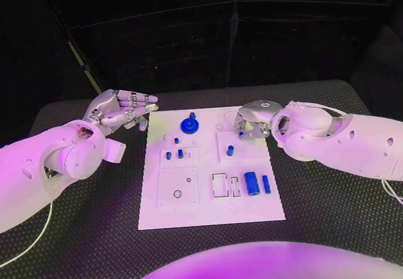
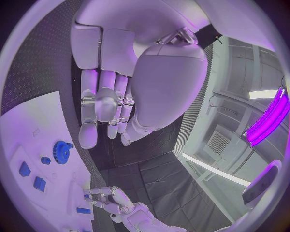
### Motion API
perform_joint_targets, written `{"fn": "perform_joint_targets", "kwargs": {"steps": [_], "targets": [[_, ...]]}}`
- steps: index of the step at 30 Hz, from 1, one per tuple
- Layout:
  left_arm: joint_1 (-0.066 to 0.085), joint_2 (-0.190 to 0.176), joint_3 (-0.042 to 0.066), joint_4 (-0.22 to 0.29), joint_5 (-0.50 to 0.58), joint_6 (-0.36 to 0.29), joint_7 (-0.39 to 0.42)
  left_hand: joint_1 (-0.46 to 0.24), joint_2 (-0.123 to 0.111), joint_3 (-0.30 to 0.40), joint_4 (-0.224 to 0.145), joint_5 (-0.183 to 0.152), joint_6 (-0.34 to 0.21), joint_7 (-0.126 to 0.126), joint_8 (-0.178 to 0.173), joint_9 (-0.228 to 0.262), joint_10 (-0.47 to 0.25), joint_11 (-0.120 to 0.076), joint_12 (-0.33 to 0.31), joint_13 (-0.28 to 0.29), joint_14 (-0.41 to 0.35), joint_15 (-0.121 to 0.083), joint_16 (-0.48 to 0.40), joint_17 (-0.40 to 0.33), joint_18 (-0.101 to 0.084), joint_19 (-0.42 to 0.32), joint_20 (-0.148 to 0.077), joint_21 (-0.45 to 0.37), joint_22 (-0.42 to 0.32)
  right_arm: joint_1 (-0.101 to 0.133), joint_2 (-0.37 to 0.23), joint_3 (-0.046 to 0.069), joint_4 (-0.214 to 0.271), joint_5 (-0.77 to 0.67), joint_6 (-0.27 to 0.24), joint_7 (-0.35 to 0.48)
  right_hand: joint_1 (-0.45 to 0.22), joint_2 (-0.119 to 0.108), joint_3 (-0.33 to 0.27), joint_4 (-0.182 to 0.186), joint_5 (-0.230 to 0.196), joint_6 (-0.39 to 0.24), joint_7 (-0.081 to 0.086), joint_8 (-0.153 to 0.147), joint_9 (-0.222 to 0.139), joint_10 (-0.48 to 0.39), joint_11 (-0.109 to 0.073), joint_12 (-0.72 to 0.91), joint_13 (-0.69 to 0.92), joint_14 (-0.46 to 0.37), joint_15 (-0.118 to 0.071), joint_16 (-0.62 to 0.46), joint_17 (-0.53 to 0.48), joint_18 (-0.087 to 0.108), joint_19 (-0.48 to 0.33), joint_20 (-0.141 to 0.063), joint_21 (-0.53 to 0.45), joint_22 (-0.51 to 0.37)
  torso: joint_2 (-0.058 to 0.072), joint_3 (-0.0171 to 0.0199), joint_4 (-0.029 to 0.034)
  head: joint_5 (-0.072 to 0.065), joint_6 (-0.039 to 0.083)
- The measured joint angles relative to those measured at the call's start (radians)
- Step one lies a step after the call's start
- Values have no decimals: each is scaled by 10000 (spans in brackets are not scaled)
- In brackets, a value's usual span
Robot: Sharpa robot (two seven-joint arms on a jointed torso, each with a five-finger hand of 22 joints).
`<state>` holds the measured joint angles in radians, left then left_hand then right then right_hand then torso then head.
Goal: Assemble the parts on the task board
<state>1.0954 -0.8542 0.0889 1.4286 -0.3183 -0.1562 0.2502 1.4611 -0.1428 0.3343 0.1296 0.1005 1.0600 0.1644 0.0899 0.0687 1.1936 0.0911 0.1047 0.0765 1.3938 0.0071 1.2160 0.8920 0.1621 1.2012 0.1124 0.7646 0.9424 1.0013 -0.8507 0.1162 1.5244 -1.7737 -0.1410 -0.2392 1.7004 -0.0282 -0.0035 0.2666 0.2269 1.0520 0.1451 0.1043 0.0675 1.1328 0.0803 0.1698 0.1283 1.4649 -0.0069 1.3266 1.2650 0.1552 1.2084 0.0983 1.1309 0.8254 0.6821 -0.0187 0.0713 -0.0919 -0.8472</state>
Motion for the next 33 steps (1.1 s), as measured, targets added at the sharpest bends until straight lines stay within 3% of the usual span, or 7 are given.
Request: {"fn": "perform_joint_targets", "kwargs": {"steps": [9,10,19,29,30,31,33], "targets": [[0,-6,0,1,23,1,0,0,0,0,0,0,0,0,0,1,0,0,0,-1,0,0,0,0,-1,0,0,0,-14,28,107,29,-135,-3,156,49,104,-108,755,57,-64,140,1,-16,-1,181,-34,-46,-240,0,0,117,57,1,0,0,222,266,-6,1,0,4,-34],[0,-6,0,1,25,1,0,0,0,0,0,0,0,0,0,1,0,0,0,-1,0,0,0,0,0,0,0,0,-14,30,114,32,-144,-3,170,53,95,-234,921,67,-65,213,1,-63,-1,253,-36,-87,-294,0,0,117,60,0,0,0,244,290,-6,2,0,5,-35],[0,-18,0,-3,34,4,-1,0,0,0,0,0,0,0,0,-10,0,0,0,-1,0,0,0,-9,-1,0,0,-46,-50,45,133,46,-165,-3,268,69,-204,-651,1858,-5,-85,275,-5,-154,-1,361,-33,-170,-523,0,0,158,36,1,-1,0,379,419,-6,4,-3,1,-69],[-1,-42,0,-6,43,10,-11,0,0,41,-42,0,-1,0,0,-9,-38,37,0,-2,1,0,0,-36,-2,0,0,-125,-89,52,118,55,-152,-12,357,58,-135,-958,3092,-559,-120,434,83,-203,0,486,15,-247,-624,0,0,198,4,0,-59,-17,597,618,-12,5,-3,-41,-118],[-1,-48,0,-6,43,11,-11,0,0,41,-42,0,0,-1,0,-9,-38,38,0,-2,1,0,0,-46,-1,0,0,-125,-88,52,112,57,-157,-17,358,45,-122,-971,3276,-659,-119,457,64,-203,6,502,-1,-247,-624,0,-1,224,4,-16,-59,-17,648,666,-12,5,-3,-49,-118],[-1,-53,0,-7,44,11,-12,0,0,41,-42,0,-1,-1,0,-9,-38,38,0,-2,1,0,0,-46,-2,0,0,-125,-88,53,108,62,-168,-22,358,33,-125,-969,3439,-722,-110,472,48,-203,7,524,21,-247,-624,0,0,238,4,-160,-59,-17,669,711,-12,5,-3,-53,-118],[-1,-64,0,-9,45,11,-13,0,0,41,-42,0,-1,-1,0,-9,-38,38,0,-2,1,0,0,-46,-1,0,0,-125,-101,57,106,64,-175,-29,355,18,-209,-1052,3711,-851,-81,507,79,-203,7,572,1,-247,-623,0,0,238,4,-160,-59,-18,760,780,-12,5,-2,-72,-122]]}}
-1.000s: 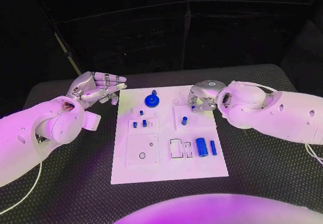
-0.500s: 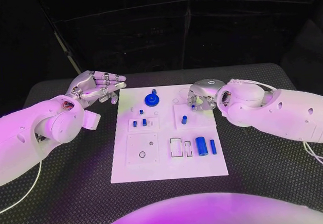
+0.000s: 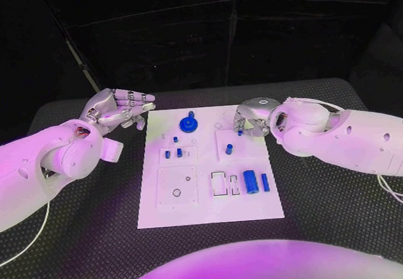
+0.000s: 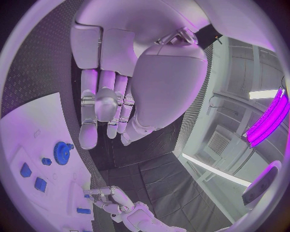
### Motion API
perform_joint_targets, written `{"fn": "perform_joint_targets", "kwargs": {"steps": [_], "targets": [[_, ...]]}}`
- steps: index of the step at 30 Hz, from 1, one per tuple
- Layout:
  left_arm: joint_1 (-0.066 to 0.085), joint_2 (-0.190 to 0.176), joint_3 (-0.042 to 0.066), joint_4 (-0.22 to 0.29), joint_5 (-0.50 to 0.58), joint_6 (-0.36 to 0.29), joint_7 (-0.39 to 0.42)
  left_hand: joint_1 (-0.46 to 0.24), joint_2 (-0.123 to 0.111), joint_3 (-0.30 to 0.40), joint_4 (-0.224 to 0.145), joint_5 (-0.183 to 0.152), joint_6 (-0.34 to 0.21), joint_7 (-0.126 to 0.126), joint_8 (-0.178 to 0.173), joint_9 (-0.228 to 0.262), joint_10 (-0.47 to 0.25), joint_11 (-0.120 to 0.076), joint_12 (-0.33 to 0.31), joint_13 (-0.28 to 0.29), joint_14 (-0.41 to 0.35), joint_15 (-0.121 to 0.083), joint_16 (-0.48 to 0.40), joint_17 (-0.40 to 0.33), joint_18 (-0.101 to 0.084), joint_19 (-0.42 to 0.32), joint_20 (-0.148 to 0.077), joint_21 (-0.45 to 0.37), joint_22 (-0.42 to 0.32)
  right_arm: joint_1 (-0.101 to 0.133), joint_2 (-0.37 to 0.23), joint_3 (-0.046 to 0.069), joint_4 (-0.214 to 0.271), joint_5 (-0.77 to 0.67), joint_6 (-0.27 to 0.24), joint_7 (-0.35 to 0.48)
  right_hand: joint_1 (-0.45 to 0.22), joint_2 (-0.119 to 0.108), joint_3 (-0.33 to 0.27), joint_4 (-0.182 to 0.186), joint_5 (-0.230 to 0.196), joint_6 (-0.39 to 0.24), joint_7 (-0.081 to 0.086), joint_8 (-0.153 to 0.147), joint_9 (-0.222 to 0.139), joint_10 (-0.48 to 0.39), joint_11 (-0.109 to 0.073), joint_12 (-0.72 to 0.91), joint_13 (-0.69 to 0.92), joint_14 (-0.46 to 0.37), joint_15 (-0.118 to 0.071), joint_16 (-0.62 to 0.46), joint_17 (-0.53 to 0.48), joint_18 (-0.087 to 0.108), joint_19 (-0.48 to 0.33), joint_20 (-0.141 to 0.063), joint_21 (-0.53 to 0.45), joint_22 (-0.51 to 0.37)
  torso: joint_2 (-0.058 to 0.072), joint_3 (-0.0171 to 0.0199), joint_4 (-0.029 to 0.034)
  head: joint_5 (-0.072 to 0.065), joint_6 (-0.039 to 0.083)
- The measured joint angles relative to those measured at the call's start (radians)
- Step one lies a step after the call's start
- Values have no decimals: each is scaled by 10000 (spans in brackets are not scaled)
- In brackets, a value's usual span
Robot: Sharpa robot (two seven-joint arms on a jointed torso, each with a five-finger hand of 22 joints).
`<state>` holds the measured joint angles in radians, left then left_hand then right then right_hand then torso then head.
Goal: Assemble the parts on the task board
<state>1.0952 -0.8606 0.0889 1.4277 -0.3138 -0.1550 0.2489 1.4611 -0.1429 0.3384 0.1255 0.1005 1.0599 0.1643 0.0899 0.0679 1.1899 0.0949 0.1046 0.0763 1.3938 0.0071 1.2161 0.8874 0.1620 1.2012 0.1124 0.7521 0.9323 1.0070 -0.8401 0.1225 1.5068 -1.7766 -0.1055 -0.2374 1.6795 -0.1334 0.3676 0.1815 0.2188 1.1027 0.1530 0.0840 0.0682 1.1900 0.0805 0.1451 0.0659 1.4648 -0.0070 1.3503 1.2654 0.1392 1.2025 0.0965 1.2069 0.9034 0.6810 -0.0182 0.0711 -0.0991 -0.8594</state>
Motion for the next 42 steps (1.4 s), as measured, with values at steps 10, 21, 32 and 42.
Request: {"fn": "perform_joint_targets", "kwargs": {"steps": [10,21,32,42], "targets": [[-3,-46,0,0,3,0,-9,47,47,42,-42,0,0,0,0,1,0,0,0,-1,0,0,0,-12,0,0,0,1,1,-25,-18,-15,29,-16,-124,-16,-893,-304,1226,-820,-100,194,-21,-66,1,183,-4,-61,15,0,0,59,-92,3,0,0,336,439,0,0,0,-45,18],[-8,-60,0,-5,7,-4,-11,47,47,42,-42,0,0,0,0,1,0,-1,0,-1,0,0,0,-11,0,0,0,-58,-15,-33,-40,-19,38,121,-185,-10,-1731,-464,1298,-895,-502,237,-44,-114,10,232,-54,-164,27,0,0,59,-130,3,1,0,365,443,0,-4,0,-53,11],[-13,-67,-1,-9,9,-5,-20,47,46,71,-71,0,0,0,0,2,-72,-1,0,-1,0,0,0,-24,-1,0,0,-58,-28,-33,-45,-20,79,223,-171,-52,-2079,-775,1392,-1046,-502,-584,250,-182,-45,-435,249,-465,7,2,179,59,-279,5,-160,161,163,122,0,-6,0,-63,23],[-19,-67,-1,-25,10,-5,-26,47,47,71,-71,0,0,0,0,2,-72,-1,0,-1,0,0,0,-24,-1,0,0,-57,-27,-33,-39,-20,83,238,-178,-57,-2126,-728,1462,-1116,-502,-528,192,-177,-1,-409,224,-403,-3,1,178,59,-279,4,-160,161,163,130,1,-4,2,-64,24]]}}
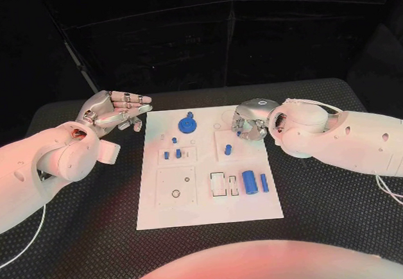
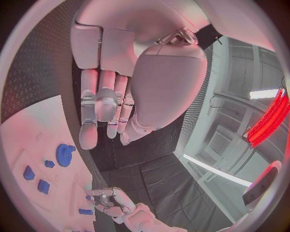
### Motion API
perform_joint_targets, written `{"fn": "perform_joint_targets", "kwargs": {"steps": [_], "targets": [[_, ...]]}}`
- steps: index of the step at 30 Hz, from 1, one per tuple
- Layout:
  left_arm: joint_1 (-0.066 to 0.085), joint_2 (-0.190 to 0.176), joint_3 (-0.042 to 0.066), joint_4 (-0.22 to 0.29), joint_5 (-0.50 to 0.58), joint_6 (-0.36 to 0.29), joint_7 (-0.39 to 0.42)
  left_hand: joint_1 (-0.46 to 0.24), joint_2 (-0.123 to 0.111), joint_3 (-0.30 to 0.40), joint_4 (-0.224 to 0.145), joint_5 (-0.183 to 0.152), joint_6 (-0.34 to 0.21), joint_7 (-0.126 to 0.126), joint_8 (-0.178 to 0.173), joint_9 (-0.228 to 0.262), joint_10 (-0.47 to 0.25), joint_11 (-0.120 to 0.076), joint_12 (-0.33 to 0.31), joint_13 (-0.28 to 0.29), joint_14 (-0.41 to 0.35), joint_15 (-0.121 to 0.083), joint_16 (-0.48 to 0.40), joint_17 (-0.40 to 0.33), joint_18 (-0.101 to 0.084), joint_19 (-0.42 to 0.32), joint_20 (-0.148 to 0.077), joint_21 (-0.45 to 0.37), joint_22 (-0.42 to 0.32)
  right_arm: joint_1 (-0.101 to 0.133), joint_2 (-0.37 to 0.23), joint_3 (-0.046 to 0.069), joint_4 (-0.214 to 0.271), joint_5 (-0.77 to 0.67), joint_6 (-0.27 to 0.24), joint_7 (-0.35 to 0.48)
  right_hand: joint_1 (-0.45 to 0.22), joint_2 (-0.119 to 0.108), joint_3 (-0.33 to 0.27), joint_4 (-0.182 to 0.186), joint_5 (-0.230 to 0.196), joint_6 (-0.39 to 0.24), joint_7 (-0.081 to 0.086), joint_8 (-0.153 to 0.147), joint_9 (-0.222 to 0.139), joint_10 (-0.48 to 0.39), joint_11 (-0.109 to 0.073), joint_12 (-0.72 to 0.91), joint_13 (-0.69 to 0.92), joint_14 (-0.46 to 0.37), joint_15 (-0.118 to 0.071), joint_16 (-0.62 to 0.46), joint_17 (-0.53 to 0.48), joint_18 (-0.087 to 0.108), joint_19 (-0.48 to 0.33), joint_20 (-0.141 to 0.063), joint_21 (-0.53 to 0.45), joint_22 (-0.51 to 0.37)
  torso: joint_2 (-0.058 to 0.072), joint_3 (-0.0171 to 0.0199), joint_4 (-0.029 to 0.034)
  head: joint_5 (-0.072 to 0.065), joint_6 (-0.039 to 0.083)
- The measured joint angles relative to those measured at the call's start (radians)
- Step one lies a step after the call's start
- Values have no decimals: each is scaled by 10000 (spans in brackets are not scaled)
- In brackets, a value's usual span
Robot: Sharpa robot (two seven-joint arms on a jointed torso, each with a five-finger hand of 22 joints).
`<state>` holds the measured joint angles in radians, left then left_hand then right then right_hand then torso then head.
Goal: Assemble the parts on the task board
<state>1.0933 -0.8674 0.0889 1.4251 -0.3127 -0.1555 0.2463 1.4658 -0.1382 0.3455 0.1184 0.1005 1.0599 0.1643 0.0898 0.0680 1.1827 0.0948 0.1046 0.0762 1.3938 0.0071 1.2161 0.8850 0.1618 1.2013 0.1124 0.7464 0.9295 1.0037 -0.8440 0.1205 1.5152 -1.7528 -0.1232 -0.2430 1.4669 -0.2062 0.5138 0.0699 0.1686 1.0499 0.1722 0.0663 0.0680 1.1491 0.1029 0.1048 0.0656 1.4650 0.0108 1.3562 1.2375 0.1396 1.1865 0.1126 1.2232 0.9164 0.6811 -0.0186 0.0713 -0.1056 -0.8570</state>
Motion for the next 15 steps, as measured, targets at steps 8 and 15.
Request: {"fn": "perform_joint_targets", "kwargs": {"steps": [8,15], "targets": [[-8,0,0,-11,1,0,-5,0,0,0,0,0,0,0,0,0,0,0,0,0,0,0,0,0,0,0,0,0,1,1,-16,3,19,43,24,18,-140,26,28,-27,0,215,-112,112,35,183,-104,144,24,0,0,0,-10,2,38,37,0,47,3,0,1,-5,-16],[-16,-3,0,-10,2,0,-9,0,0,27,-27,0,-38,38,0,0,0,0,0,0,0,0,0,1,0,0,0,0,1,1,-40,2,45,81,28,30,-340,184,28,-27,0,566,-229,265,83,483,-227,314,41,24,-53,47,52,3,131,-56,0,155,3,0,1,-12,-23]]}}
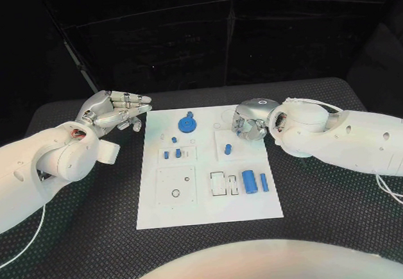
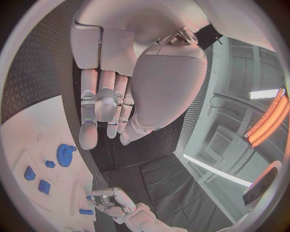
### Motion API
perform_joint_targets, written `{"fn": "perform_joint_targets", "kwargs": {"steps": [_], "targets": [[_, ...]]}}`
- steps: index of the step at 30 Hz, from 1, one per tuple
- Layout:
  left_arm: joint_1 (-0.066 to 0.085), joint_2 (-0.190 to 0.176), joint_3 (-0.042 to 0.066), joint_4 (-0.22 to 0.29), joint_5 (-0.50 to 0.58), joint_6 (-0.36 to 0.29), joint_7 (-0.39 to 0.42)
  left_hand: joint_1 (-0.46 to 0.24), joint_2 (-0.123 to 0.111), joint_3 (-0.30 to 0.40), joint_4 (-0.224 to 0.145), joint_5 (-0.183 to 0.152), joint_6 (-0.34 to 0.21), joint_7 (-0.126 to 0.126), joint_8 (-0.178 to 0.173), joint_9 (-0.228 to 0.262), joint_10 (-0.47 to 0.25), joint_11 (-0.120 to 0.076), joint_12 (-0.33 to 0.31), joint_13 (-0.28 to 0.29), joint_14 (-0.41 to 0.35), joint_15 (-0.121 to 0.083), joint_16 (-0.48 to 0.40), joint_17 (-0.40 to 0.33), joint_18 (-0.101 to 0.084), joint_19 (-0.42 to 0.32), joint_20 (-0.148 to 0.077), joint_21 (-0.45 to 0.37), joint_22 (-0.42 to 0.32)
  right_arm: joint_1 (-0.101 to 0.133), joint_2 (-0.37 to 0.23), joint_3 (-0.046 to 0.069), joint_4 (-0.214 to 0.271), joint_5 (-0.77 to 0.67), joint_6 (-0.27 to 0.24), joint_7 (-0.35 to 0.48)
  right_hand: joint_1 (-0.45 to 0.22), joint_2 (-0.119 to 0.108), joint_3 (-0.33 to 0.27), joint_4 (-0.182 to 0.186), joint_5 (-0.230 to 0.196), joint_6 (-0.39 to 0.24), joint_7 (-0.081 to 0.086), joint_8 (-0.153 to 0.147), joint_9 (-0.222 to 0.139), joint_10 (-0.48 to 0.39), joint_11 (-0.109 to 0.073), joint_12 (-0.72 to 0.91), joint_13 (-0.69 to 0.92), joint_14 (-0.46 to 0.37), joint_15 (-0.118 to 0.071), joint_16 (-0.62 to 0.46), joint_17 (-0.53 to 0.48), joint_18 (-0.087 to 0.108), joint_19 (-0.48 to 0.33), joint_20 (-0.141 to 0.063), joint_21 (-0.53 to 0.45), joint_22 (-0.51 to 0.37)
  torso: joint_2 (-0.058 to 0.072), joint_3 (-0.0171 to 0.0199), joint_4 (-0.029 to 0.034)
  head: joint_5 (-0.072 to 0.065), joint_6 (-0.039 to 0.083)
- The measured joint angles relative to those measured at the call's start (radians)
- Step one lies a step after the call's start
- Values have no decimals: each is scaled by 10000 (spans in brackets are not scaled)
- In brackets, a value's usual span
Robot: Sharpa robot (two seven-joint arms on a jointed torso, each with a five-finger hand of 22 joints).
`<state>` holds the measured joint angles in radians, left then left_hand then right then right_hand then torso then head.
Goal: Assemble the parts on the task board
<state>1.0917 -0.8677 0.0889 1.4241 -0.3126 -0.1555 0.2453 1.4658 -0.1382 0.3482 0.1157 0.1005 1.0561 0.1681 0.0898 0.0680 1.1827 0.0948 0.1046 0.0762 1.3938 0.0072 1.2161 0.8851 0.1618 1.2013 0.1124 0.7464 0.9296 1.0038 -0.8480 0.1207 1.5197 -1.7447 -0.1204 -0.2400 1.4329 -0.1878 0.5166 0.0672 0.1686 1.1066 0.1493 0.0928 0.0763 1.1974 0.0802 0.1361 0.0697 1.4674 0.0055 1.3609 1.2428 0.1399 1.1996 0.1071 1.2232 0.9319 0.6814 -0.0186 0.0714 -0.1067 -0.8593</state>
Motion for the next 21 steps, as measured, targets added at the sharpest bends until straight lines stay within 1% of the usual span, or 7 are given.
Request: {"fn": "perform_joint_targets", "kwargs": {"steps": [3,6,10,12,15,19,21], "targets": [[-5,0,0,2,0,0,-1,45,45,0,0,0,0,0,0,0,0,0,0,0,0,0,0,0,0,0,0,0,0,0,-3,-2,1,-4,-13,-6,-90,90,0,0,0,174,-75,69,19,183,-69,98,31,-3,-45,5,33,0,47,-47,45,53,0,1,0,-9,-7],[-10,0,0,2,1,0,-1,45,45,0,0,0,0,0,0,0,0,0,0,0,0,0,0,0,0,0,0,0,0,-6,-1,-7,4,-45,-23,-23,-106,105,-42,-42,-1,289,-165,111,36,308,-153,146,94,-25,-94,49,64,0,74,-74,45,100,0,2,0,-14,-8],[-15,1,0,2,1,0,-1,45,45,27,-27,0,0,0,0,0,-36,36,0,0,0,0,0,0,0,0,0,0,1,-11,15,-9,9,-132,-31,-56,-160,159,-71,-70,-1,394,-173,165,46,394,-216,148,94,-26,-167,102,129,0,143,-144,113,184,0,2,0,-19,-17],[-20,2,0,2,1,-2,-1,45,45,27,-27,0,0,0,0,0,-36,36,0,0,0,0,0,1,0,0,0,0,1,-16,25,-11,19,-192,-33,-78,-158,162,-71,-70,-1,446,-225,165,45,407,-229,149,95,-25,-165,104,140,0,158,-159,113,207,0,2,0,-19,-26],[-25,3,-1,2,2,-4,-1,45,45,27,-27,0,0,0,0,1,-36,36,0,0,0,0,0,0,0,0,0,0,0,-21,32,-14,33,-268,-36,-108,-130,247,-113,-111,-2,478,-193,165,54,446,-196,185,95,-25,-165,150,159,0,194,-194,153,244,1,1,0,-12,-29],[-29,2,-1,2,2,-6,-1,45,45,27,-27,0,0,0,0,0,-35,36,0,0,0,0,0,-16,0,0,0,0,-11,-31,36,-19,61,-371,-43,-149,-62,311,-91,-214,-4,478,-192,165,54,481,-230,185,92,12,-202,150,161,0,229,-160,153,275,2,0,0,-12,-36],[-31,-1,-1,2,2,-7,-1,88,2,27,-27,0,0,0,0,1,-35,36,0,0,0,0,0,-16,-1,0,0,-47,-11,-37,35,-22,79,-415,-54,-167,-25,348,-117,-273,15,478,-192,165,53,481,-229,185,89,12,-202,150,161,0,265,-196,153,288,2,-1,-1,-12,-37]]}}
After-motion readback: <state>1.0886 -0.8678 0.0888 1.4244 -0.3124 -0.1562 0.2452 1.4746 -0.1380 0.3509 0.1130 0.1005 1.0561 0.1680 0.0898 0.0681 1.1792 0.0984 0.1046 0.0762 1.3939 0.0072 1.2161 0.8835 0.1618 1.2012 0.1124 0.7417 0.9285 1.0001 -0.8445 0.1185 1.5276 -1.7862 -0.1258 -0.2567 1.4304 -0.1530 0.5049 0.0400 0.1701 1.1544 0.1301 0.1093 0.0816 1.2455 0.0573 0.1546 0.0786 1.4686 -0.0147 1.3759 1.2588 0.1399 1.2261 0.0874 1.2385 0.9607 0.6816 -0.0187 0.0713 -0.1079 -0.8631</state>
